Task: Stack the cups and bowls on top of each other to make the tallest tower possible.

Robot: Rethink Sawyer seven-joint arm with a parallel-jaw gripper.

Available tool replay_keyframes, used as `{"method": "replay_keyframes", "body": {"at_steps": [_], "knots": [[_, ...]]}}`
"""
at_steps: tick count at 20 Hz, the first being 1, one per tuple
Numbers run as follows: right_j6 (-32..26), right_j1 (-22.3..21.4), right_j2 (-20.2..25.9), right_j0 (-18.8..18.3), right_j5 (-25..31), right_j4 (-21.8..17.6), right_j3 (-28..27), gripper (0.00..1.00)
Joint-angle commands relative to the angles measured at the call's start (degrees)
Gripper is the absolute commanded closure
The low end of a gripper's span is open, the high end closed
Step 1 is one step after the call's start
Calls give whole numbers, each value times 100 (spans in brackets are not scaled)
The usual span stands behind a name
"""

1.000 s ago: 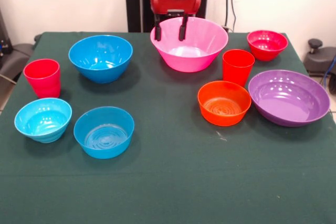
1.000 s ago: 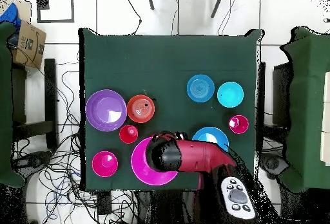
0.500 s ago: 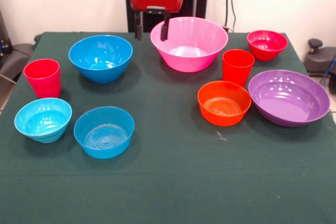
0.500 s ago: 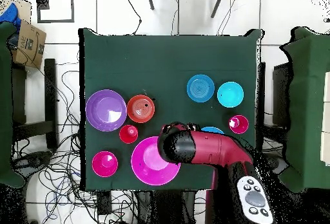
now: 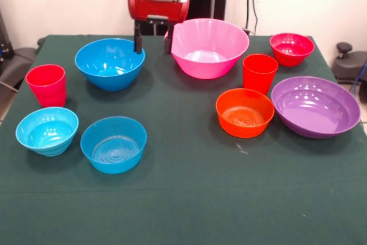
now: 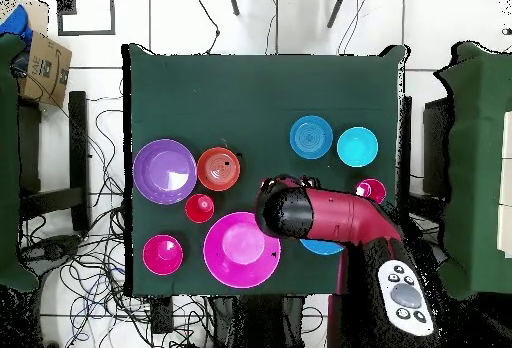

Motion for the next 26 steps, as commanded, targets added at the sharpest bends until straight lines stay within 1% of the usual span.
{"method": "replay_keyframes", "body": {"at_steps": [1, 4, 7, 11, 14, 18, 26], "knots": [[251, 566, 80, 197, 166, -403, -627, 0], [263, 608, -56, 241, 262, -420, -756, 0], [203, 695, -70, 201, 298, -419, -864, 0], [110, 771, 14, 148, 429, -355, -813, 0], [141, 777, 25, 152, 348, -339, -697, 0], [189, 825, -12, 181, 229, -350, -677, 0], [220, 854, -24, 205, 212, -321, -573, 0]]}}
